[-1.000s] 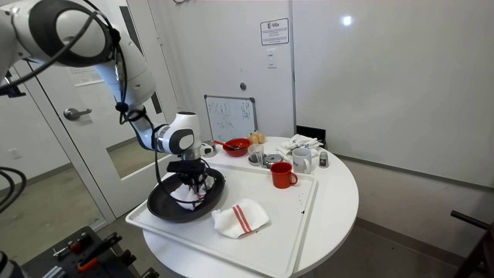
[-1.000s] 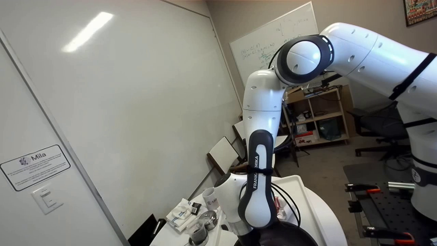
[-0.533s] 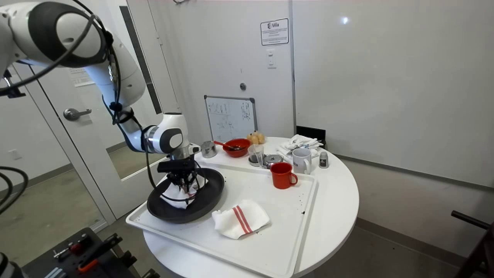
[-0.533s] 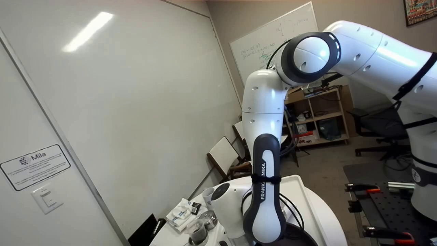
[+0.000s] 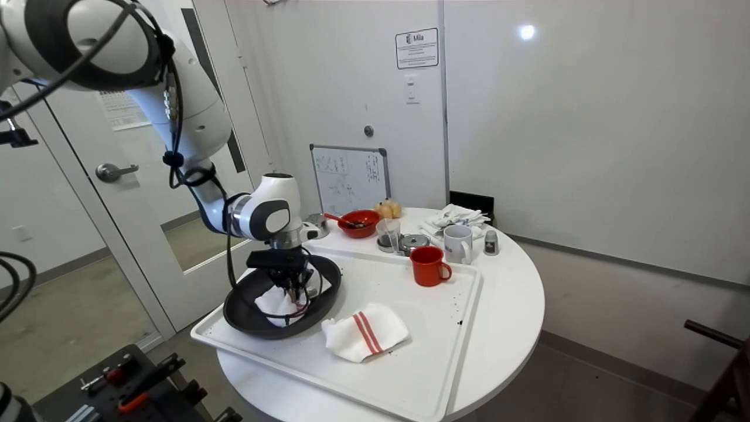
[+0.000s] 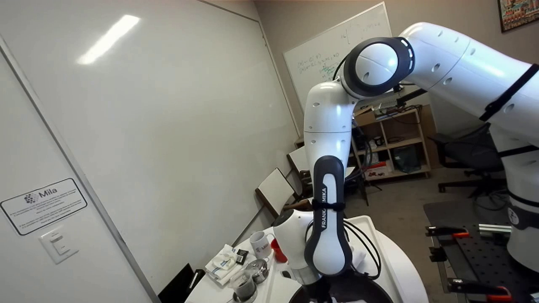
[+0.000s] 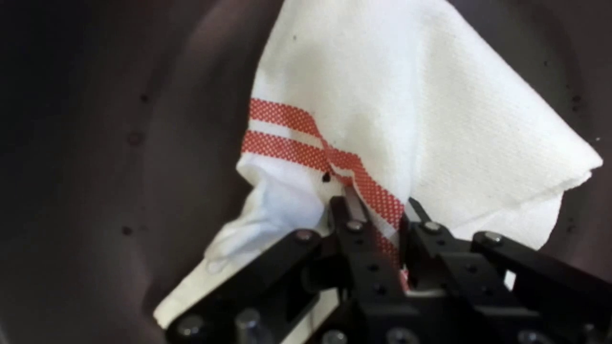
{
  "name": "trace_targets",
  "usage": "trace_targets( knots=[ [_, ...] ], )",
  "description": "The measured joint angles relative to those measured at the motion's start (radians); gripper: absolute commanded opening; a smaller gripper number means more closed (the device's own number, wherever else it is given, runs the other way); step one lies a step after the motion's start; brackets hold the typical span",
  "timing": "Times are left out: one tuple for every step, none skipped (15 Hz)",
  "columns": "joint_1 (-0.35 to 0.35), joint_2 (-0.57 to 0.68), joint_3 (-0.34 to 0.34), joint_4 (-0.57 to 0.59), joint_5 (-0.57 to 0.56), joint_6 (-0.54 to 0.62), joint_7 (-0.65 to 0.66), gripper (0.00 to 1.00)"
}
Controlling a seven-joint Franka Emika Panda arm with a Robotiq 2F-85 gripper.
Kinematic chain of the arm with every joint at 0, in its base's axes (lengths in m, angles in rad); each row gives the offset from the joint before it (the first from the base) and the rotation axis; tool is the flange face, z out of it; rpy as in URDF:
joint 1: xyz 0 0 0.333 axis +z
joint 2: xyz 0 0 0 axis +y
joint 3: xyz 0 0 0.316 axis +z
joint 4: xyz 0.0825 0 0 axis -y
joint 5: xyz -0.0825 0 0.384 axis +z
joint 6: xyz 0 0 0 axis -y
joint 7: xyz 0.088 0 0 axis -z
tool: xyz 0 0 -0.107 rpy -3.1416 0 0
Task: Use one white and red towel to wipe the black pan.
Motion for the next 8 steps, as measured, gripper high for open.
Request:
trace_targets(
  knots=[
    [-0.027, -0.008, -0.001, -0.018, 0.004, 0.007, 0.0, 0.04],
    [-0.051, -0.014, -0.001, -0.033, 0.008, 0.013, -0.001, 0.04],
    [-0.073, -0.02, -0.001, -0.045, 0.01, 0.016, -0.001, 0.04],
    [-0.09, -0.025, -0.002, -0.056, 0.011, 0.02, -0.001, 0.04],
    [-0.101, -0.029, -0.002, -0.065, 0.011, 0.023, -0.001, 0.04],
    [-0.109, -0.032, -0.003, -0.074, 0.011, 0.029, -0.001, 0.04],
    [-0.111, -0.035, -0.003, -0.081, 0.011, 0.036, -0.001, 0.04],
    [-0.111, -0.037, -0.003, -0.087, 0.011, 0.044, -0.001, 0.04]
  ],
)
